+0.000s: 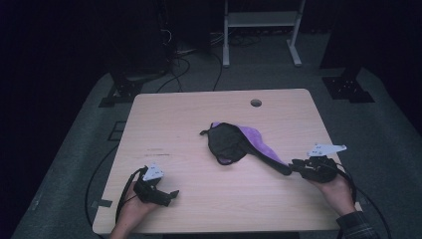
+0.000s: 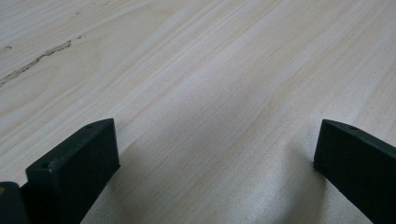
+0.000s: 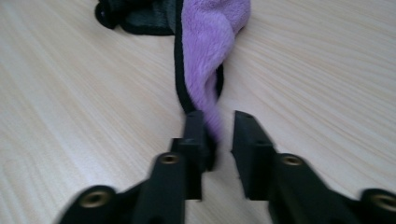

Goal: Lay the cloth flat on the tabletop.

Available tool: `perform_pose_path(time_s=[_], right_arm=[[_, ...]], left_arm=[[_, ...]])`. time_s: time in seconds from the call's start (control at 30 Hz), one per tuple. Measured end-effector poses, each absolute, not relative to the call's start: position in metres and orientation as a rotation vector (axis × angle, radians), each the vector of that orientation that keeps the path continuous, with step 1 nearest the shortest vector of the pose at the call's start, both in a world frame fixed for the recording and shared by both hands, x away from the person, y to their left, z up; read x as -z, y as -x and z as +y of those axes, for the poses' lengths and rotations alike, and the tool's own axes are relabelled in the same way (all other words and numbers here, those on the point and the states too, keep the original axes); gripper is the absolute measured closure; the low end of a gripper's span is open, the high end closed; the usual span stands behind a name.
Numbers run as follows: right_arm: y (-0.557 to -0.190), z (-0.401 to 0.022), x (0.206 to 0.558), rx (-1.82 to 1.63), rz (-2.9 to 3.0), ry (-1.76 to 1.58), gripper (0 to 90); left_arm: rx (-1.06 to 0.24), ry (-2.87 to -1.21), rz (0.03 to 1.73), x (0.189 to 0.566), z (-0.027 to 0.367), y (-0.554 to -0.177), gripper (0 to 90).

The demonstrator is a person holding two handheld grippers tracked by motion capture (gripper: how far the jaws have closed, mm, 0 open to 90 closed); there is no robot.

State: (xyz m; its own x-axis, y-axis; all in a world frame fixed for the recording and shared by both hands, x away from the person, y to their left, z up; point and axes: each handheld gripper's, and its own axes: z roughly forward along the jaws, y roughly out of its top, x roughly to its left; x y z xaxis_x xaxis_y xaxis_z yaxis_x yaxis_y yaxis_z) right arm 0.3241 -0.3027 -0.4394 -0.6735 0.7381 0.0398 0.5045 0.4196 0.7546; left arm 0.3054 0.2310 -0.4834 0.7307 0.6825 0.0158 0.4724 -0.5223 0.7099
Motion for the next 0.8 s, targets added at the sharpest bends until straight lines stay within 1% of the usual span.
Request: perform_pose_path(time_s=[0.03,0.07,0.13,0.27,0.43,0.57,0.6,0.7,0.8], right_arm=[[-0.324,-0.303,0.439,-1.111,2.380,-1.076,68.5],[-0.324,-0.299,0.435,-1.135,2.362,-1.045,63.4],[-0.323,-0.292,0.431,-1.153,2.365,-1.010,61.6],[-0.325,-0.279,0.427,-1.185,2.378,-0.964,61.6],[-0.338,-0.250,0.428,-1.215,2.427,-0.902,61.5],[-0.343,-0.240,0.430,-1.220,2.447,-0.880,60.4],[-0.344,-0.238,0.430,-1.218,2.451,-0.879,59.7],[-0.349,-0.228,0.433,-1.221,2.463,-0.863,57.8],[-0.355,-0.220,0.436,-1.229,2.474,-0.854,56.0]], left_arm=[[-0.382,-2.221,0.869,0.483,0.231,-0.305,0.0],[-0.383,-2.220,0.871,0.483,0.231,-0.306,0.0],[-0.383,-2.219,0.872,0.483,0.231,-0.306,0.0],[-0.384,-2.218,0.878,0.483,0.230,-0.306,0.0],[-0.380,-2.229,0.891,0.482,0.229,-0.306,0.0],[-0.362,-2.208,0.884,0.477,0.225,-0.308,0.0],[-0.353,-2.184,0.874,0.474,0.222,-0.308,3.3],[-0.351,-2.153,0.838,0.467,0.214,-0.309,5.9],[-0.350,-2.131,0.794,0.459,0.204,-0.312,13.0]])
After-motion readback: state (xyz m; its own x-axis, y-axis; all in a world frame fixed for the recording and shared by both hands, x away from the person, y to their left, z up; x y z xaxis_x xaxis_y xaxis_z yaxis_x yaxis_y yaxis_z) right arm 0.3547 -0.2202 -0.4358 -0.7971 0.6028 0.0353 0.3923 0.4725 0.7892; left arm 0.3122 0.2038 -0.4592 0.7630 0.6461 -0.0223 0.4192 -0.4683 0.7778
